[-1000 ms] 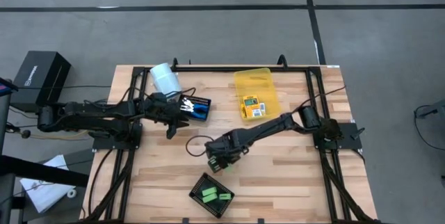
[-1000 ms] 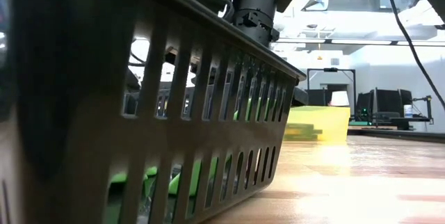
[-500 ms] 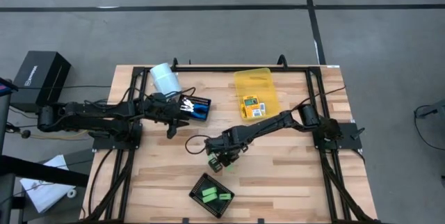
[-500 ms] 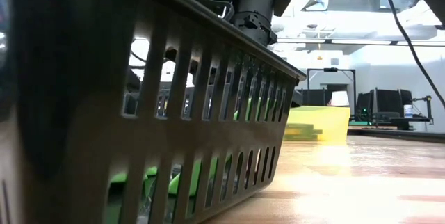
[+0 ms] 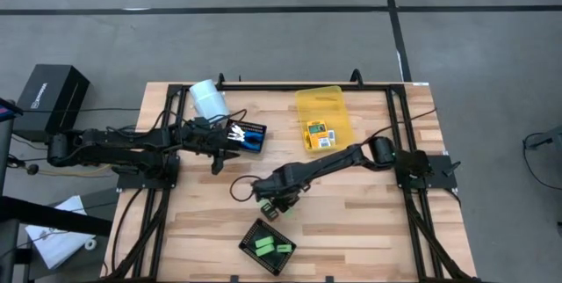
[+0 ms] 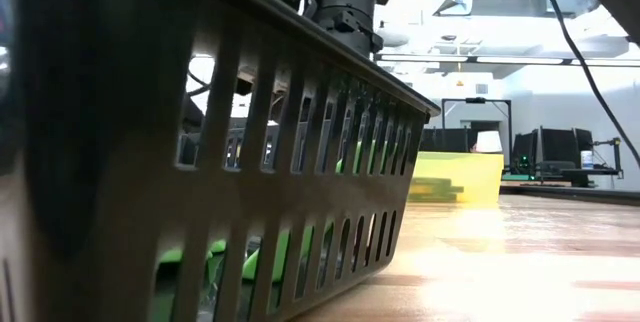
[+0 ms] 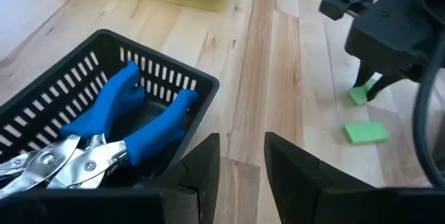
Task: Pick & Place School Supplies
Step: Put the green eraser into the bottom black bin
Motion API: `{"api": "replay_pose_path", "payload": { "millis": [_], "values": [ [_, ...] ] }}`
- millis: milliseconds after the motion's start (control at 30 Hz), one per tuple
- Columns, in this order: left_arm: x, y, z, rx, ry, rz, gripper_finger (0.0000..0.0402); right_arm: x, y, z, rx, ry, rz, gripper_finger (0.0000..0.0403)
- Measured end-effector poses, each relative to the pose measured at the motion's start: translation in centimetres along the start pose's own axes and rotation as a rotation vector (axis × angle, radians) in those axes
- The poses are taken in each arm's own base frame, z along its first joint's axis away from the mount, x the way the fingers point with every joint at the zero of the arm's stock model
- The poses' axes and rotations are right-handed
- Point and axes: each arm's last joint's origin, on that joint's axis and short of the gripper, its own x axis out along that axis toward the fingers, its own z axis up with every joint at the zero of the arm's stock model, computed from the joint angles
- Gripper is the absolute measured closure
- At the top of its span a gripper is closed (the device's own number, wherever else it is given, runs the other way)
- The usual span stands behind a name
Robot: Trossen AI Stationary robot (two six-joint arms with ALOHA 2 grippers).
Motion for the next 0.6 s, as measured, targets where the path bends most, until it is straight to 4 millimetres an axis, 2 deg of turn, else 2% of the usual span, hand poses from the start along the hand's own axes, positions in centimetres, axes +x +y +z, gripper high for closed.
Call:
{"api": "replay_pose_path", "payload": {
  "millis": [300,367,433,533,600],
  "values": [
    [0.0,0.0,0.0,-0.013,-0.001,0.003,0.0293,-0.3,2.1,1.1,-0.035,0.011,-0.174,0.0373],
    [0.0,0.0,0.0,-0.029,-0.001,0.003,0.0293,-1.6,2.7,1.2,-0.042,-0.024,-0.198,0.0376],
    [0.0,0.0,0.0,-0.036,0.000,0.003,0.0293,-3.0,2.9,1.3,-0.039,-0.083,-0.218,0.0397],
    [0.0,0.1,0.0,-0.039,-0.001,0.005,0.0293,-5.3,1.8,1.5,0.036,-0.205,-0.255,0.0397],
    [0.0,0.1,0.0,-0.046,-0.002,0.008,0.0293,-7.8,1.7,1.2,0.078,-0.248,-0.220,0.0397]
  ]
}}
